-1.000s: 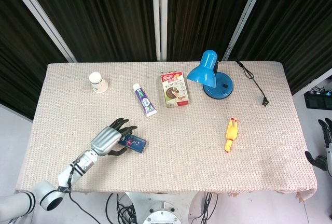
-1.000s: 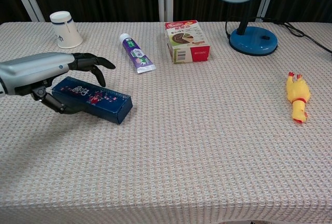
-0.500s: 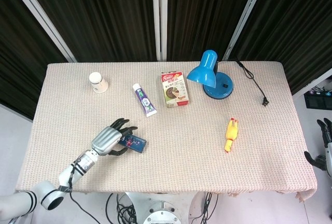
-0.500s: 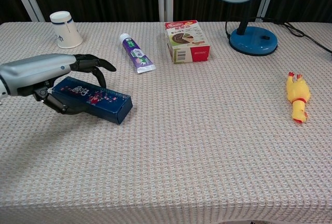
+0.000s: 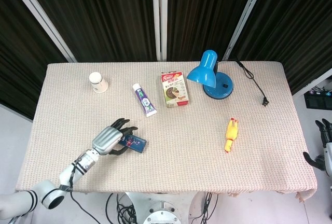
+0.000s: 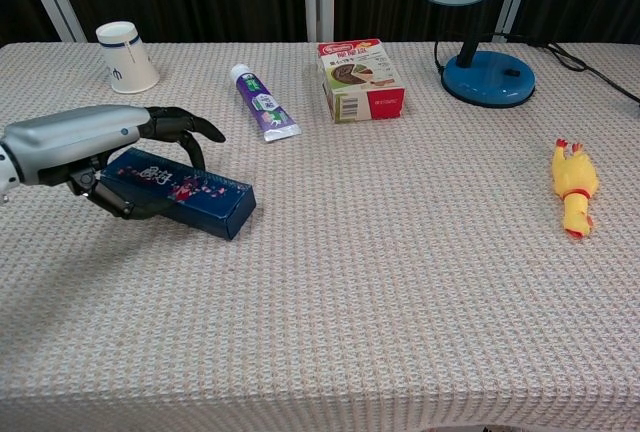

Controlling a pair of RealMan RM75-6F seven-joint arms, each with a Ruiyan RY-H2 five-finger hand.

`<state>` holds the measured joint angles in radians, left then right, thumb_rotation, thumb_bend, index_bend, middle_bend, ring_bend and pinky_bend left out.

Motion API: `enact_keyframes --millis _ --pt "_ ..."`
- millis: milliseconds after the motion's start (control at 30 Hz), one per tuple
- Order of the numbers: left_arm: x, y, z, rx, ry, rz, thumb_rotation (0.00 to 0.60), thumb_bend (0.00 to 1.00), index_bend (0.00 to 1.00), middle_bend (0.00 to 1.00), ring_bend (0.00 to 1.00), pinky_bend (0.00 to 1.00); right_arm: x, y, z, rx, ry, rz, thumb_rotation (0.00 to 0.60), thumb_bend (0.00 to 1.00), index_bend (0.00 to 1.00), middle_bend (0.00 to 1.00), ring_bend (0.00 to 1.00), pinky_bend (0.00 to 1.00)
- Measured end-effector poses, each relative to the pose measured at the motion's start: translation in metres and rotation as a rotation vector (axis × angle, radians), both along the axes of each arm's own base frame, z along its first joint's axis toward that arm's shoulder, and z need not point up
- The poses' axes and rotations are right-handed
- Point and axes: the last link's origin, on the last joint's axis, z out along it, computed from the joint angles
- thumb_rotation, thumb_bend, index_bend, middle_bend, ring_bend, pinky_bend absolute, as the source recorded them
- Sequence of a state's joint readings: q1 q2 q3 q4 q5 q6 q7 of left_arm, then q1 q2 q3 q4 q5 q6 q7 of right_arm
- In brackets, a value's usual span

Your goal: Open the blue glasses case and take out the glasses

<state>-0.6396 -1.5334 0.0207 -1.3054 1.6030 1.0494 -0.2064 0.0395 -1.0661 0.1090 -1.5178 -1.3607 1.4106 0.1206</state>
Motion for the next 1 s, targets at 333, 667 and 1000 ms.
enact_keyframes --millis 333,667,1000 --pt "0.002 0.002 0.001 -0.001 -0.012 0.012 0.600 0.40 0.19 0.39 0.03 0.05 -0.002 0.000 -0.001 0.003 -0.001 -0.003 0.600 0.18 0.00 0.00 0.00 0.00" --pt "0.011 0.001 0.000 -0.028 -0.015 0.035 0.600 0.48 0.24 0.51 0.11 0.10 -0.002 0.000 -0.001 0.002 -0.004 0.002 0.600 0.18 0.00 0.00 0.00 0.00" --pt "0.021 0.003 0.005 -0.088 -0.056 0.132 0.600 0.57 0.31 0.63 0.21 0.12 -0.003 -0.001 -0.001 0.002 -0.010 0.003 0.600 0.18 0.00 0.00 0.00 0.00"
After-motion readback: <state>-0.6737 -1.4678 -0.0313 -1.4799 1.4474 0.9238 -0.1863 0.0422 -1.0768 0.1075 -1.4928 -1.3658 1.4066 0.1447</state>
